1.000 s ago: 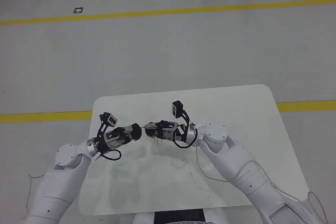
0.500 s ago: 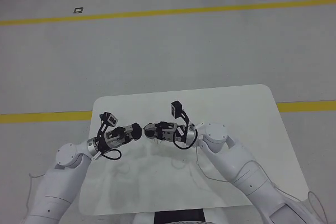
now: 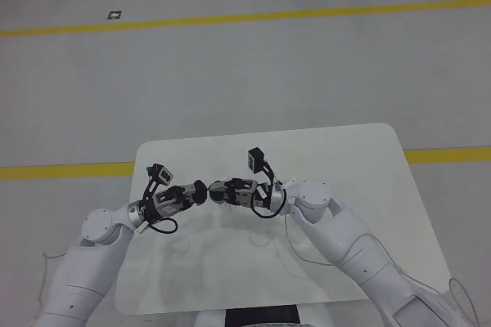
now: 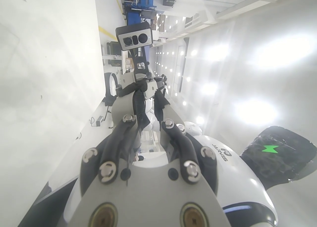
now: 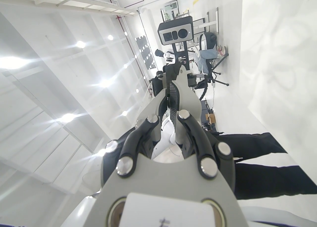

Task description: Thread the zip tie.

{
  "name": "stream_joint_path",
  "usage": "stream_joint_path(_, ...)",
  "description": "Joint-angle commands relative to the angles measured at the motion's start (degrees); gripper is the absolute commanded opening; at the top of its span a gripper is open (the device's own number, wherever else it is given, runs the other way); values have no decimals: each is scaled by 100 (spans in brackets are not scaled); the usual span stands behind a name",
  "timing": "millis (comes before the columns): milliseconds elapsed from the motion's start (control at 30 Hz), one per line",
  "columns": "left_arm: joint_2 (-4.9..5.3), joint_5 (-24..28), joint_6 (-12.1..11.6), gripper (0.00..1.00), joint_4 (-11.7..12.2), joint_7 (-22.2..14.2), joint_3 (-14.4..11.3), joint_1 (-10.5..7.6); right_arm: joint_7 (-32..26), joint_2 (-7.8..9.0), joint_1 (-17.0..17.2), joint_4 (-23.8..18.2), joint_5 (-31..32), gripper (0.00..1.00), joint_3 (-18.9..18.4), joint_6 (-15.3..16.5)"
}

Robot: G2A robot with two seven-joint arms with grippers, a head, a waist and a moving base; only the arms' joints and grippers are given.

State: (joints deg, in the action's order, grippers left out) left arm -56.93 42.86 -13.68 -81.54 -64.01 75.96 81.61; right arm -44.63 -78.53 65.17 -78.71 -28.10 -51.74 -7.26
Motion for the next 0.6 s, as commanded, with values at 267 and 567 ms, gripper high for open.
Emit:
stream_joint_path(267, 8, -1, -10, 8, 5, 3, -13, -4, 12, 6, -7, 26, -19, 0, -15, 13)
stream_joint_path(567, 11, -3, -10, 0, 25, 5, -45, -9, -28, 21, 17, -13, -5, 0, -25, 9)
